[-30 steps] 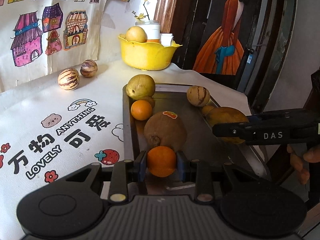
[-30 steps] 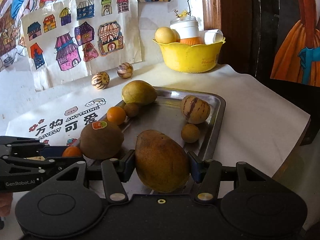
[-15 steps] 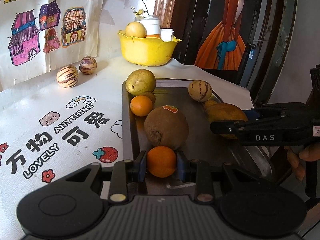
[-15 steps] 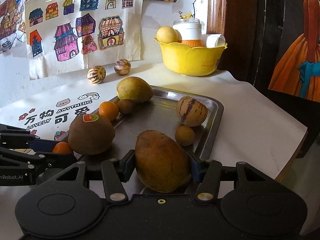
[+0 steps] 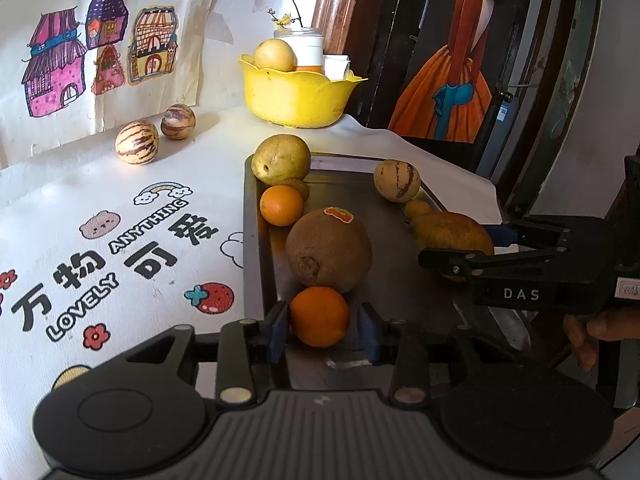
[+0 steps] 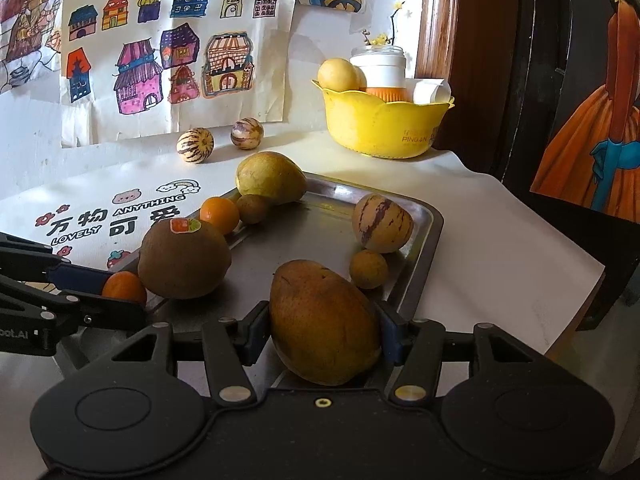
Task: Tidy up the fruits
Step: 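Open the left gripper over the tray while the right gripper releases the brown oval fruit there, then lift both tools away from the tray toward the two striped pepinos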
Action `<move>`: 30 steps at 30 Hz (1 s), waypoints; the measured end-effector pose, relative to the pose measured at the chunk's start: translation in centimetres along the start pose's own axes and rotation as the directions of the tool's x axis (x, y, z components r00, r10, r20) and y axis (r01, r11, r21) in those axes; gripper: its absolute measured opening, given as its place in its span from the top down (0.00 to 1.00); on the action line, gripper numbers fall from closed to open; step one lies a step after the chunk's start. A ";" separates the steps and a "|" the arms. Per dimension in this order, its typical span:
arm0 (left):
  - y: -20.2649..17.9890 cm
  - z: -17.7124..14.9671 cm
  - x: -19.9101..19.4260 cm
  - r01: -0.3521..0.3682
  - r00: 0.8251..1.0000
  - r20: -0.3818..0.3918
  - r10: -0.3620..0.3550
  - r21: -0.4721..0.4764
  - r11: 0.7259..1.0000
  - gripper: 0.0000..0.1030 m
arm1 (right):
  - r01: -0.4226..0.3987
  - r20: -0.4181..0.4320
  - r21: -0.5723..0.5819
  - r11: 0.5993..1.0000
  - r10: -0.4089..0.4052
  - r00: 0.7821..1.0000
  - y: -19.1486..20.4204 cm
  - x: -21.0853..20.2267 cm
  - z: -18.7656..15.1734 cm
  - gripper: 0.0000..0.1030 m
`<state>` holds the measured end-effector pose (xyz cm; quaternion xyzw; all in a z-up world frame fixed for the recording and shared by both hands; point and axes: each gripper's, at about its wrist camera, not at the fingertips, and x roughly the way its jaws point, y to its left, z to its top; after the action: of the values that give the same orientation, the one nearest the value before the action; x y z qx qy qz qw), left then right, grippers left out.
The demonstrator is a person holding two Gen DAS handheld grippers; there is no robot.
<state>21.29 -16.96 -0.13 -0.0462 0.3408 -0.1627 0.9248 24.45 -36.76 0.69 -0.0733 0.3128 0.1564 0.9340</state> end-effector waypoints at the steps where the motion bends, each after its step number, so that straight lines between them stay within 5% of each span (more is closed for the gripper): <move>1: -0.1 0.0 -0.2 0.003 1.000 0.001 -0.003 0.000 1.000 0.53 | 0.002 0.003 -0.001 1.000 -0.002 1.000 0.1 -0.2 -0.1 0.43; 12: -0.2 -1.0 -4.2 -0.019 0.998 0.061 0.020 -0.015 1.000 0.19 | 0.026 0.051 0.020 0.999 -0.027 0.998 0.9 -4.3 -0.7 0.26; 17: 0.4 -2.1 -6.1 -0.041 0.996 0.078 0.043 -0.023 0.999 0.01 | -0.017 0.047 0.063 0.998 0.014 0.999 1.7 -6.3 -1.6 0.09; 30: 1.7 -5.7 -10.4 -0.120 0.992 0.047 0.119 0.015 0.993 0.00 | -0.037 -0.006 0.051 0.998 0.037 0.999 6.9 -11.0 -4.1 0.01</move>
<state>10.62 -11.77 1.55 -0.0212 0.3203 -0.1089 0.9408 11.50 -33.92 3.87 -0.0445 0.3212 0.1653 0.9314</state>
